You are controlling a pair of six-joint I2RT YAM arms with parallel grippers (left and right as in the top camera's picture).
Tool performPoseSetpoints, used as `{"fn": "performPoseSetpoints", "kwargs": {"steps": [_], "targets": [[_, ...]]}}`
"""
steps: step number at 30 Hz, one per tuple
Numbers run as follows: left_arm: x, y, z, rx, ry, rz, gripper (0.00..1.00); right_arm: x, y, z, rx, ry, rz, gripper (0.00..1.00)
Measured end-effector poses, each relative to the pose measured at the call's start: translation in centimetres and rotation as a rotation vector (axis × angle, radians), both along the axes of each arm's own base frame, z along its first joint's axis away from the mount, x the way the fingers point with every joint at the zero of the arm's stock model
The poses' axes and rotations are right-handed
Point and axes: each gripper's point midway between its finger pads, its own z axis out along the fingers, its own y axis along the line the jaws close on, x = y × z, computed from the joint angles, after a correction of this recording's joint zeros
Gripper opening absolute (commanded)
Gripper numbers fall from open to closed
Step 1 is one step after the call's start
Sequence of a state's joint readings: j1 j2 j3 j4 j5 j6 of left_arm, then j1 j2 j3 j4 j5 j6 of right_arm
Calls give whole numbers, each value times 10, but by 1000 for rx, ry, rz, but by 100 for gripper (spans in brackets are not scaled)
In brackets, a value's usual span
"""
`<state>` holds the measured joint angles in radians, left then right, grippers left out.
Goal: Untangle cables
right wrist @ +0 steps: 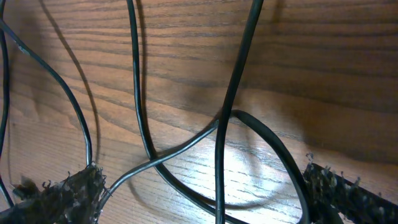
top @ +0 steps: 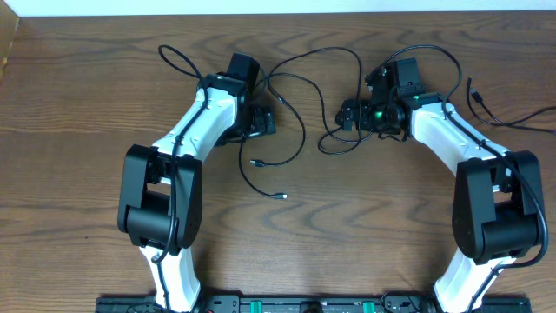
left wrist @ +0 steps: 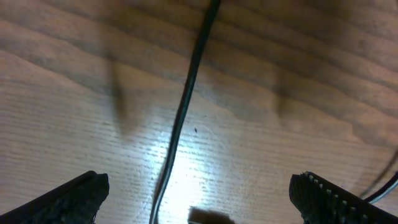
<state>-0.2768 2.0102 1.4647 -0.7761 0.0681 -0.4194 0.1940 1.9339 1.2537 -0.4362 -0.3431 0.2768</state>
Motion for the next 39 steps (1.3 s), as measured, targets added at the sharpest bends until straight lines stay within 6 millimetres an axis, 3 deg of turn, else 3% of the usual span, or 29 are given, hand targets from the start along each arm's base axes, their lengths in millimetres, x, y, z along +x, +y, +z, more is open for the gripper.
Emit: {"fn": "performPoseSetpoints", "kwargs": {"steps": [4,12,39], "targets": [[4,1,-5,4,-28,2,98,0,0,0,0,1,0,99],[-8,5,-24,16,-2,3,98,-2,0,-1,-2,9,0,99],[-12,2,-34,19,-14,18,98,-4,-1,-2,-4,18,0,99]]}}
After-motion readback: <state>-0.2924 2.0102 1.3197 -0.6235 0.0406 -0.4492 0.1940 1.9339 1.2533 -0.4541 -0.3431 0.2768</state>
